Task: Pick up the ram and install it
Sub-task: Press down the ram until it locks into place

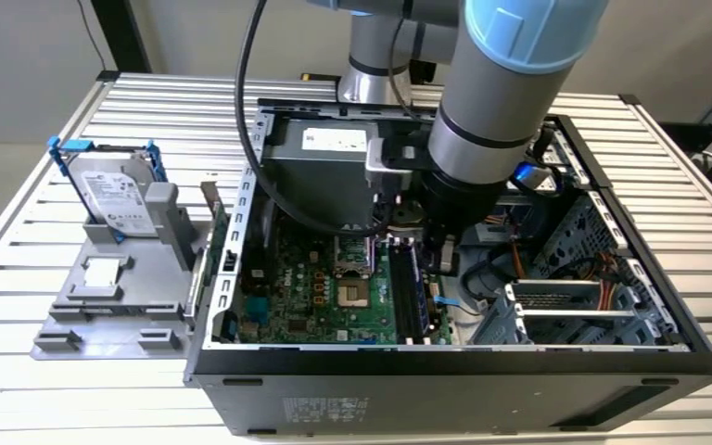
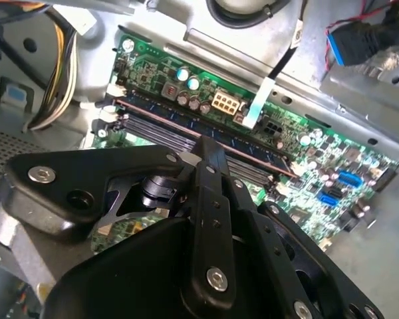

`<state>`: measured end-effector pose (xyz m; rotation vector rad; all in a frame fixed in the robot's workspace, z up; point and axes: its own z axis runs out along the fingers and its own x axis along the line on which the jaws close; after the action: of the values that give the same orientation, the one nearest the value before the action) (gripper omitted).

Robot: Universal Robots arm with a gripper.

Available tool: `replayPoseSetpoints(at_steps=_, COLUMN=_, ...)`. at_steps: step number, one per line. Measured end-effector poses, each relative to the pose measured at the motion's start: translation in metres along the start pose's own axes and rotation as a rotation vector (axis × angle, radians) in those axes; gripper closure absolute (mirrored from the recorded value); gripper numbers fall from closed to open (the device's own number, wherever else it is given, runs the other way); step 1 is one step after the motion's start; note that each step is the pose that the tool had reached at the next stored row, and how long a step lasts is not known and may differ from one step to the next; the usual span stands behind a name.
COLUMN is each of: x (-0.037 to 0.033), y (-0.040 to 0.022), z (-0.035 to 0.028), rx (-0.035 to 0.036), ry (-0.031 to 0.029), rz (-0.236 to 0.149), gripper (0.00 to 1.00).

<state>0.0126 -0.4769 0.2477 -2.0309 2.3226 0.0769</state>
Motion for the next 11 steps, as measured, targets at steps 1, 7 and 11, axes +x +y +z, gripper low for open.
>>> replayPoseSetpoints(at_steps=1, x=0.0002, y=0.0000, z=0.0002, rx=0.0008, ry=-0.0003, rz=-0.009, gripper=1.00)
replayPoseSetpoints(at_steps=7, x=0.0029, y=-0.0003, z=0.0013, rx=0.0026, ry=0.0008, rz=-0.016, gripper=1.00)
replayPoseSetpoints(at_steps=11, x=0.0049, y=-0.0006, z=0.0049, rx=0.0013, ry=0.0012, rz=-0.035, gripper=1.00)
